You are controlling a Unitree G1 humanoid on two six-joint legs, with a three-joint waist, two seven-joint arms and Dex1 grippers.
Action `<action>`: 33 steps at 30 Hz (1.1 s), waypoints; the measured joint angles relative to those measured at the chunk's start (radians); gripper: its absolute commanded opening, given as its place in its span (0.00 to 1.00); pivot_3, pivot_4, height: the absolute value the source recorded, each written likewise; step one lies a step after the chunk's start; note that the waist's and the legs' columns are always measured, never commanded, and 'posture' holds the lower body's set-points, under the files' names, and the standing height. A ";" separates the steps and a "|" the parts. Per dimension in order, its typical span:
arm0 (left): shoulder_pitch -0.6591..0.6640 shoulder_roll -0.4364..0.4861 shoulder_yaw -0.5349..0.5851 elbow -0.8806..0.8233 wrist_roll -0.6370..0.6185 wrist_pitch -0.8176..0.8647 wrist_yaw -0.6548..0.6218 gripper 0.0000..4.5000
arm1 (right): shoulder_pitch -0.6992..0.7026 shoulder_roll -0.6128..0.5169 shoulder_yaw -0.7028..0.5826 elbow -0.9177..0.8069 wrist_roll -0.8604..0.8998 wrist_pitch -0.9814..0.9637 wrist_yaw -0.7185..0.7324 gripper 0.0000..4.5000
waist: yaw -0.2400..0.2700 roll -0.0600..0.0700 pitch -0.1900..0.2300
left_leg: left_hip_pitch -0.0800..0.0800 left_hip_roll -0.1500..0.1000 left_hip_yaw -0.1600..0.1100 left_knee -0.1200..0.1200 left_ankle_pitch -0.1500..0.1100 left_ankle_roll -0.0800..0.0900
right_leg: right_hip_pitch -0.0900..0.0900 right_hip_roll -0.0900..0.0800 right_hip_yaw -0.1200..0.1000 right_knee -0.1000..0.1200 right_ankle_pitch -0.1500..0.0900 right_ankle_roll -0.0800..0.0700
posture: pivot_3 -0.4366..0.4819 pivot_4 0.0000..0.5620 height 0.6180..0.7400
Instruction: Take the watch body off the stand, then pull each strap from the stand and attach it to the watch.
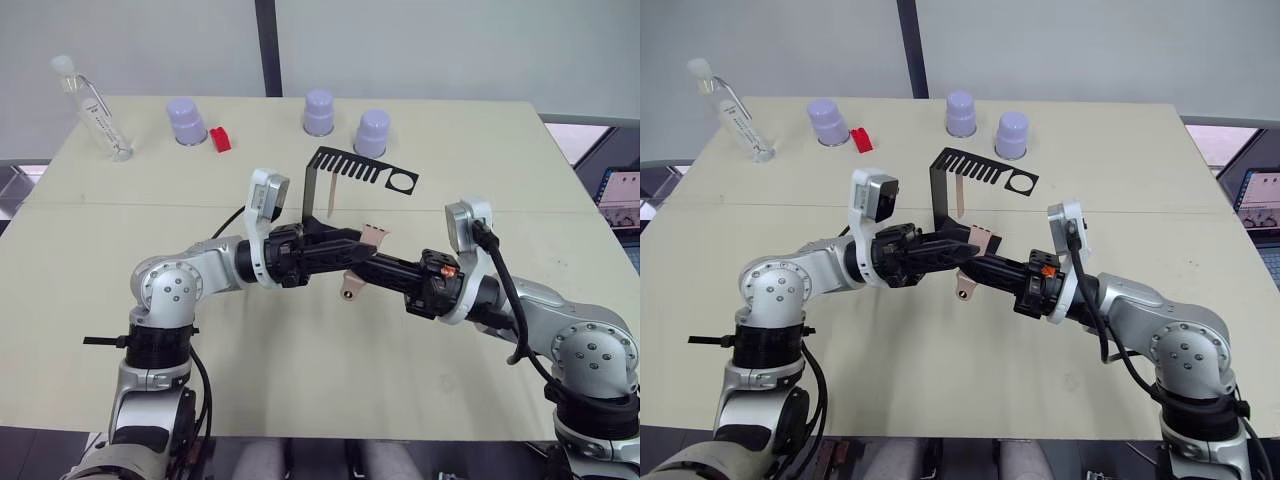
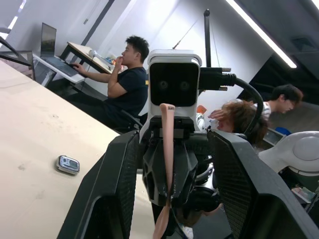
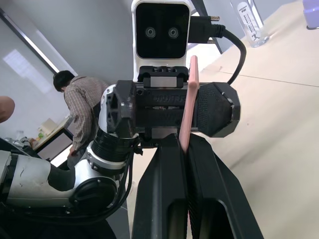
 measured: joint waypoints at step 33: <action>-0.016 0.006 -0.041 0.017 0.019 -0.032 -0.047 0.08 | 0.004 -0.023 0.010 0.000 0.000 0.000 -0.001 0.00 | 0.000 0.000 0.000 | -0.001 0.000 -0.001 -0.001 0.000 0.000 | 0.000 0.000 0.000 -0.002 0.000 0.000 | 0.48 0.27 1.00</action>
